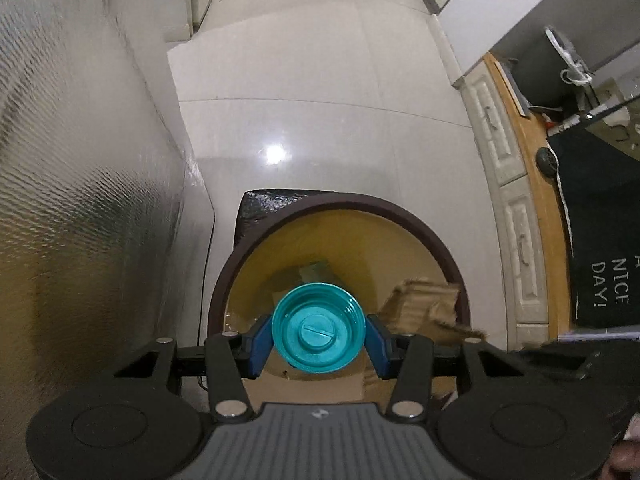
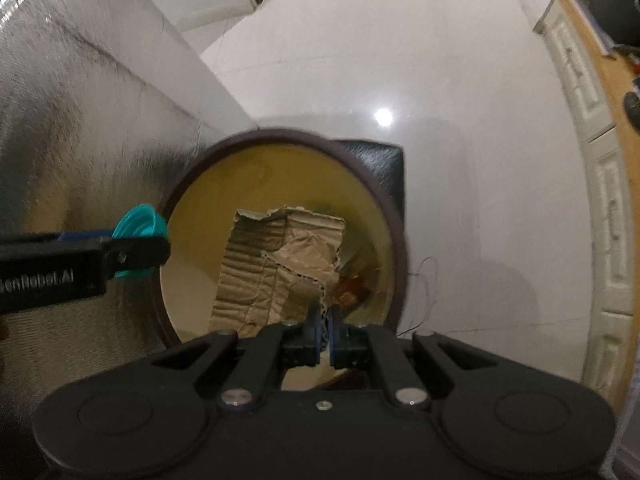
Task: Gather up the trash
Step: 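Open the right tool over the bin while the left tool releases the teal cap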
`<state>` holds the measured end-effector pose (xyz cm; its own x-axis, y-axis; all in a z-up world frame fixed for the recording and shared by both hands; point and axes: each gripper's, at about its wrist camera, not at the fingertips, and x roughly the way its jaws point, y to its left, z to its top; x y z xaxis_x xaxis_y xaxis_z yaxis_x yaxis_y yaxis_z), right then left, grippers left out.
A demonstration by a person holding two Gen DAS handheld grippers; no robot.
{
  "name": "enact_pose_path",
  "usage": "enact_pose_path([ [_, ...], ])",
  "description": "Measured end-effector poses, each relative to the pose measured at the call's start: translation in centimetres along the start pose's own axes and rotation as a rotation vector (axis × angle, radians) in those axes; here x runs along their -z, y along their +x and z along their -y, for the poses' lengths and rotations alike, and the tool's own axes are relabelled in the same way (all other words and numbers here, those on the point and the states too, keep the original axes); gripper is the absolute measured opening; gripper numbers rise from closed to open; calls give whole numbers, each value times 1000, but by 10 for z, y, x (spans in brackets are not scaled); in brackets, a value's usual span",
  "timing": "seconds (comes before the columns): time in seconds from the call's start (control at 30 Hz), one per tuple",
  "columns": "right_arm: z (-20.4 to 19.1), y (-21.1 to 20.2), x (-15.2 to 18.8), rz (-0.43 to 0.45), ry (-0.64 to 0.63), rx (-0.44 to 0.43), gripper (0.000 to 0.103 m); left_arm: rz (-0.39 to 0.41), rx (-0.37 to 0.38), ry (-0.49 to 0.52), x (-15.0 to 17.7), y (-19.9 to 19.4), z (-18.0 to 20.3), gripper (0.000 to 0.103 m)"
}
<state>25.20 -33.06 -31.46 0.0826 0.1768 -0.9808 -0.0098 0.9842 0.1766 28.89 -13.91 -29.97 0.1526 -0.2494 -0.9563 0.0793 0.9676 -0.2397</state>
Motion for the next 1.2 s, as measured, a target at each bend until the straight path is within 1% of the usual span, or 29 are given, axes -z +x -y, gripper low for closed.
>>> enact_pose_path([
  [0.13,-6,22,-1,-28,9,-18,5,-9,18,-34,-1,9,-7,50],
  [0.2,-7,32,-2,-45,21,-49,6,-15,25,-51,1,13,-10,50],
  [0.27,-12,42,-2,-56,17,-70,9,-25,33,-66,3,16,-13,50],
  [0.33,-17,49,-2,-68,2,-67,20,-37,34,-72,5,21,-14,50],
  [0.43,-19,54,4,-83,2,-77,32,-49,39,-77,6,25,-16,50],
  [0.6,-13,58,13,-111,10,-77,33,-57,45,-79,4,33,-12,50],
  [0.83,3,49,21,-105,55,-71,34,-72,61,-64,-1,38,-2,50],
  [1.0,10,41,23,-91,68,-67,39,-123,98,-67,2,49,8,50],
  [1.1,9,41,26,-78,45,-56,41,-193,95,-104,8,61,9,50],
  [1.2,8,35,28,-61,3,-30,47,-261,112,-160,17,72,6,50],
])
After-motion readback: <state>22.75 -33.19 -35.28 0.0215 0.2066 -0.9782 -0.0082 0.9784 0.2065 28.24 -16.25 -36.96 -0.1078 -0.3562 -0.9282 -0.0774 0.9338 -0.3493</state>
